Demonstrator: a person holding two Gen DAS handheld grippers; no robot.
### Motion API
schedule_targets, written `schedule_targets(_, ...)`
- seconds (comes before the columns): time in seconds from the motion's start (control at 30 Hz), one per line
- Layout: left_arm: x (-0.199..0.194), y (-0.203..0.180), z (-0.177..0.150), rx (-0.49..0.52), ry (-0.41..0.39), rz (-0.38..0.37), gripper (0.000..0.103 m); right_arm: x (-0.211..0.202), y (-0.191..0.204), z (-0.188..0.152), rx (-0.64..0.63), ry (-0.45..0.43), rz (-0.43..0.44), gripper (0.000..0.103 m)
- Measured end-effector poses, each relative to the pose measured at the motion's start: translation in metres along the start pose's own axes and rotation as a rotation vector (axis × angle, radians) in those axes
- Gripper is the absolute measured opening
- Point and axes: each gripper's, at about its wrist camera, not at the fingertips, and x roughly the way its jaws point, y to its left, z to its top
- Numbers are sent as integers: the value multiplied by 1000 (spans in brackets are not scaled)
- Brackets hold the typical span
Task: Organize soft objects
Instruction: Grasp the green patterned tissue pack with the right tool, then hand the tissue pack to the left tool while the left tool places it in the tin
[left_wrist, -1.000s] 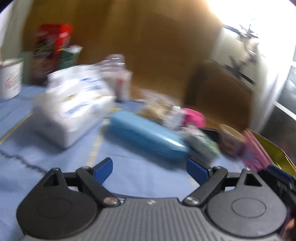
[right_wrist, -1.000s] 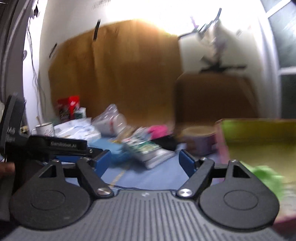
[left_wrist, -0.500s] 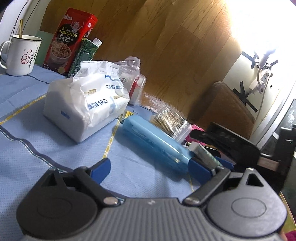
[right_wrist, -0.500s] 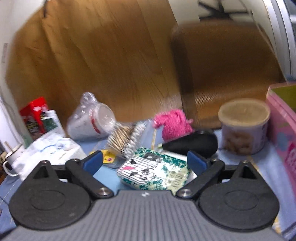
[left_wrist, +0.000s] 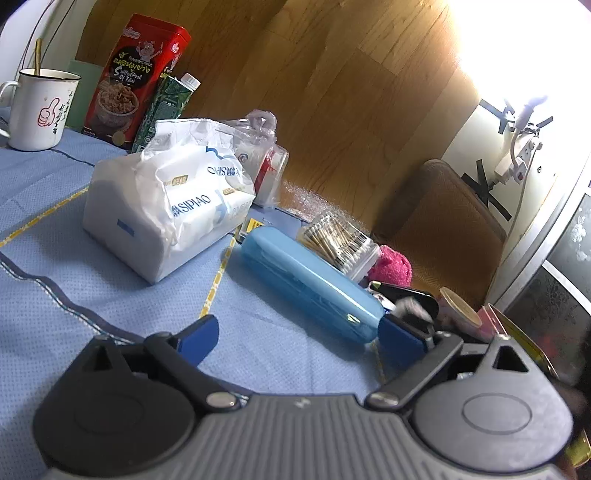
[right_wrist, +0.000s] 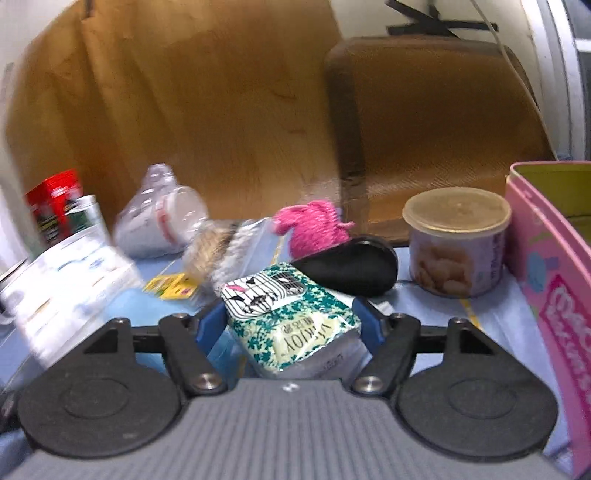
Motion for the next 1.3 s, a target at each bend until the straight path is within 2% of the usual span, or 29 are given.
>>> schedule_targets(0.17, 4, 0, 1, 10, 40, -38, 98, -48, 15, -28, -207, 51, 145, 76)
schedule_targets(0.3, 8, -3, 0, 25, 100, -93, 99, -82, 26, -58, -418, 61, 150, 78)
schedule_targets(0.43, 2, -7, -5, 1, 156, -129, 98, -97, 20, -77, -461, 80, 137, 95)
schedule_targets(0.5, -5, -13, -11, -7, 197, -173, 97, -103, 13, -79, -448, 85, 152, 98)
schedule_targets(0.57, -11, -23, -16, 26, 218, -196, 95, -104, 7, -80, -436, 97, 166, 98)
schedule_targets(0.63, -12, -41, -23, 95, 241, -198, 92, -102, 8, -80, -413, 111, 180, 98)
schedule_targets(0.67, -11, -49, -26, 121, 255, -200, 86, -101, 6, -79, -398, 120, 187, 98)
schedule_targets(0.73, -1, -64, -35, 168, 309, -207, 72, -100, 4, -78, -364, 133, 195, 94)
schedule_targets(0.77, 4, -69, -40, 182, 338, -210, 60, -101, 3, -78, -352, 128, 204, 86)
schedule_targets(0.8, 5, -74, -44, 206, 332, -210, 56, -102, 1, -78, -347, 115, 205, 80)
schedule_targets(0.83, 6, -81, -47, 229, 348, -219, 51, -103, 0, -79, -339, 104, 210, 63)
schedule_targets(0.93, 1, -97, -44, 247, 345, -245, 51, -112, -6, -76, -319, 78, 205, 59)
schedule_targets(1.1, -12, -156, -22, 341, 254, -362, 54, -152, -19, -55, -303, -122, 143, 59)
schedule_targets(1.2, -2, -200, -25, 425, 245, -413, 57, -172, -37, -44, -283, -224, 57, 59)
schedule_targets(1.3, 14, -244, -40, 510, 250, -456, 58, -188, -59, -42, -257, -274, -46, 59)
